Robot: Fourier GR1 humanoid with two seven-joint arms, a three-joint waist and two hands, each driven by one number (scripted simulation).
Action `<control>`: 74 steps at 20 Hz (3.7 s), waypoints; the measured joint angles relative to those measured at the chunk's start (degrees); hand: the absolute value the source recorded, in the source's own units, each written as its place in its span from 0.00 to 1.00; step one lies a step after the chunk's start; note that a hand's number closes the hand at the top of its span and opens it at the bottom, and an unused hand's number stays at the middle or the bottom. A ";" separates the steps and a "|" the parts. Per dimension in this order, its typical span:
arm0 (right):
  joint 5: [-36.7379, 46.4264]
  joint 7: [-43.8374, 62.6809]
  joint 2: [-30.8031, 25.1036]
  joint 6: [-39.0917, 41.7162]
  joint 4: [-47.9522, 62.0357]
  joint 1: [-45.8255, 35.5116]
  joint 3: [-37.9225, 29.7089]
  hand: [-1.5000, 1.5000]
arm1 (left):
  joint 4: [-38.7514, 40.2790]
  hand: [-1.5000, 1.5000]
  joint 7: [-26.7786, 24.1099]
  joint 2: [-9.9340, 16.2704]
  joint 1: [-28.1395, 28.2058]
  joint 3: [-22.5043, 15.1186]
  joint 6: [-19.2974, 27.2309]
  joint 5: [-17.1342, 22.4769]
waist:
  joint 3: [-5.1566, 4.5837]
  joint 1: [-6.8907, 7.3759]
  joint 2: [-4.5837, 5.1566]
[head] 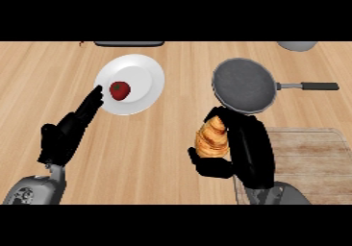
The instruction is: Pick the croissant from the cutting board and place it in the pan
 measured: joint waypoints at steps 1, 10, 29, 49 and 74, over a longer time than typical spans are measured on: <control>-1.00 -2.17 0.02 -0.84 2.58 -0.89 -1.74 1.00 | -0.30 0.50 0.22 -0.35 0.03 -0.11 0.09 -0.19 | -0.01 0.04 0.00; -5.73 -19.02 1.11 -8.98 29.87 -12.05 -15.42 1.00 | 0.68 0.50 0.20 -0.33 -1.38 1.78 -1.50 -0.30 | -0.01 0.45 0.10; -13.61 -42.83 -0.91 -13.76 80.11 -34.49 -34.22 0.00 | -0.67 0.50 0.93 -1.74 -1.85 2.76 -3.76 -1.44 | -0.01 1.96 0.69; -34.65 -61.90 -5.45 5.52 87.82 -37.67 -55.40 0.00 | -1.18 0.50 1.41 -3.33 -3.07 1.50 -3.73 -2.57 | 0.29 3.49 1.70; -39.73 -88.75 -11.91 28.17 89.42 -19.21 -58.20 0.00 | -1.94 0.50 0.83 -3.89 0.27 3.86 -4.72 -3.25 | 0.10 0.92 0.33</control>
